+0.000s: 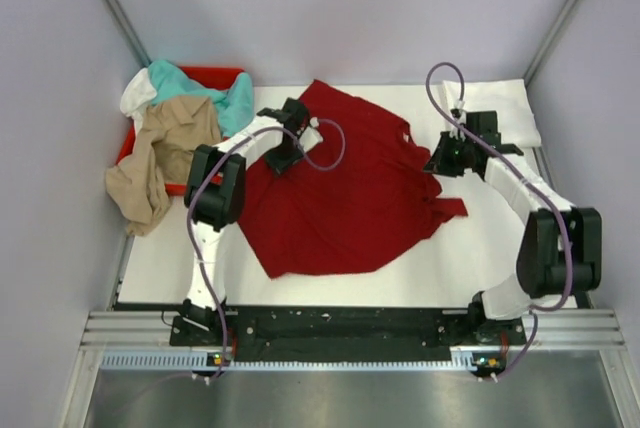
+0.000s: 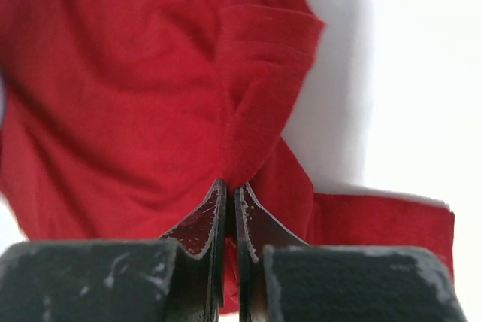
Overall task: Fold and stack the t-shirts
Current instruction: Flatten out the tshirt
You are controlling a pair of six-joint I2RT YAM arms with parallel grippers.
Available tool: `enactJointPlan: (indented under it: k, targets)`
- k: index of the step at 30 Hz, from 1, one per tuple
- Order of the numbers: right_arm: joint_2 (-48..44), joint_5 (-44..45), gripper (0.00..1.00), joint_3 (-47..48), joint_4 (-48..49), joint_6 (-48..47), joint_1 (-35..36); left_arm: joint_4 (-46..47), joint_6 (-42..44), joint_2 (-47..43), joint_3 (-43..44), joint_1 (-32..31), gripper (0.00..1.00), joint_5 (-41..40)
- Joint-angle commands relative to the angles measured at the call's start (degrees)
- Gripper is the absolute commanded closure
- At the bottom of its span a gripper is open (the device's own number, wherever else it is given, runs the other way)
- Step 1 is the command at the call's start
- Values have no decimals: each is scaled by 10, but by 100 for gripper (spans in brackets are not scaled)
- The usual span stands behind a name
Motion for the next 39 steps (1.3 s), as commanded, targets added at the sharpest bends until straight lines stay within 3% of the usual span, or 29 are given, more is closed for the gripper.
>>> enactJointPlan:
  k: [1, 4, 6, 9, 11, 12, 14, 15, 16, 17, 18, 19, 22, 27, 30, 35, 39]
  targets:
    - [-102, -54, 100, -48, 0, 47, 41, 77, 23, 109, 190, 43, 59, -117]
    - [-131, -112, 100, -93, 66, 112, 49, 106, 40, 163, 294, 44, 50, -158]
    - [-127, -105, 100, -100, 96, 135, 49, 142, 47, 169, 323, 44, 43, -169]
    - [-84, -60, 100, -65, 96, 122, 21, 159, 36, 129, 306, 40, 36, -136]
    - [-40, -58, 100, -29, 89, 115, -15, 166, 28, 64, 251, 38, 33, -88]
    - [-13, -44, 94, -1, 67, 101, -27, 175, 27, 30, 217, 37, 32, -60]
    - [33, 17, 67, 63, -7, 67, -43, 184, 28, -46, 139, 38, 31, -13]
    - [46, 35, 61, 95, -52, 49, -42, 184, 30, -88, 98, 38, 31, 6]
    - [46, 53, 57, 101, -71, 34, -41, 180, 33, -129, 59, 38, 31, 19]
    - [36, 69, 47, 95, -80, 26, -38, 176, 36, -161, 27, 40, 30, 31]
    - [17, 93, 27, 87, -90, 21, -35, 166, 37, -197, -17, 42, 30, 47]
    - [-9, 122, 19, 74, -101, 13, -33, 154, 40, -225, -49, 45, 30, 58]
    - [-79, 173, 20, 31, -142, -4, 14, 113, 36, -296, -116, 51, 30, 82]
    - [-162, 180, 28, -58, -202, 18, 95, 63, 19, -378, -197, 55, 30, 133]
    - [-187, 146, 34, -117, -216, 57, 106, 50, 3, -408, -232, 55, 30, 147]
    - [-214, 125, 36, -203, -188, 107, 108, 35, -11, -433, -273, 55, 31, 155]
    - [-201, 24, 51, -239, -117, 132, 108, 26, -14, -441, -288, 55, 31, 177]
